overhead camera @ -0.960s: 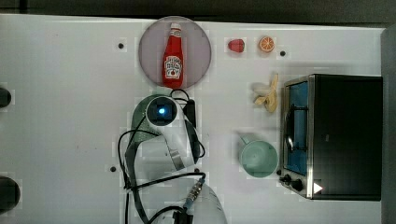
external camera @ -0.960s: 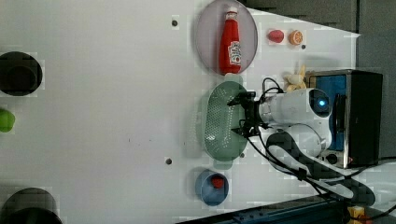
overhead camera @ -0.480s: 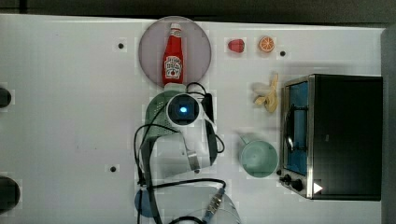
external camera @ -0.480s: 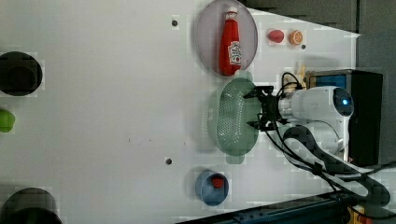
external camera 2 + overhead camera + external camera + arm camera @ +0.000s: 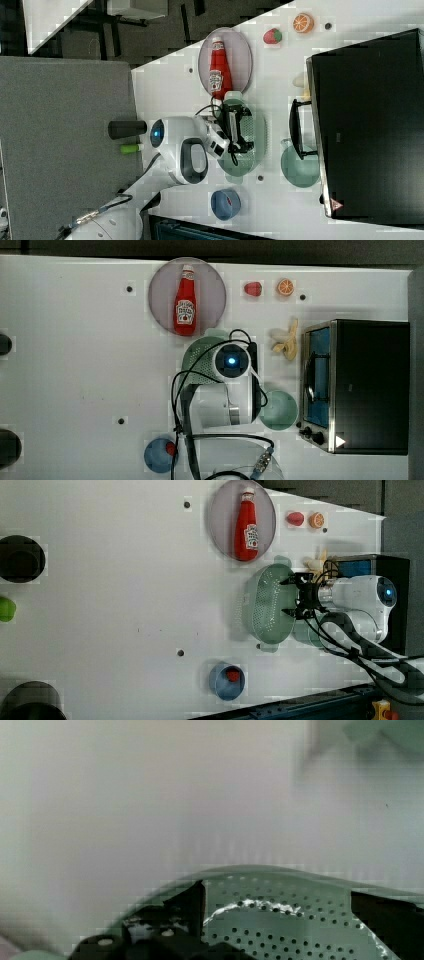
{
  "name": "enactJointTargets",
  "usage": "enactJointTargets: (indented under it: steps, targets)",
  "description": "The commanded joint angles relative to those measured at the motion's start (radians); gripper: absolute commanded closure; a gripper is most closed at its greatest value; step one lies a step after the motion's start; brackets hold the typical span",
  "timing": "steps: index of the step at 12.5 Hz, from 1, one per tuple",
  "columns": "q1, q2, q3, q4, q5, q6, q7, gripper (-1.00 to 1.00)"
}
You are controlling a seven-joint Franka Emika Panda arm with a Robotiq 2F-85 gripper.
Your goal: Drag strainer left to right.
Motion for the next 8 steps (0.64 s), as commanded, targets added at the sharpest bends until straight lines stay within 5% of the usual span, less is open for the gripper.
enactJointTargets:
  steps: [1,8]
  targets:
    - [-0.009,-0.010,-0.032,-0.010,0.000,-0.021,-0.080,-1.00]
    - [-0.014,-0.014,-0.076,-0.010,0.002,-0.016,-0.125,-1.00]
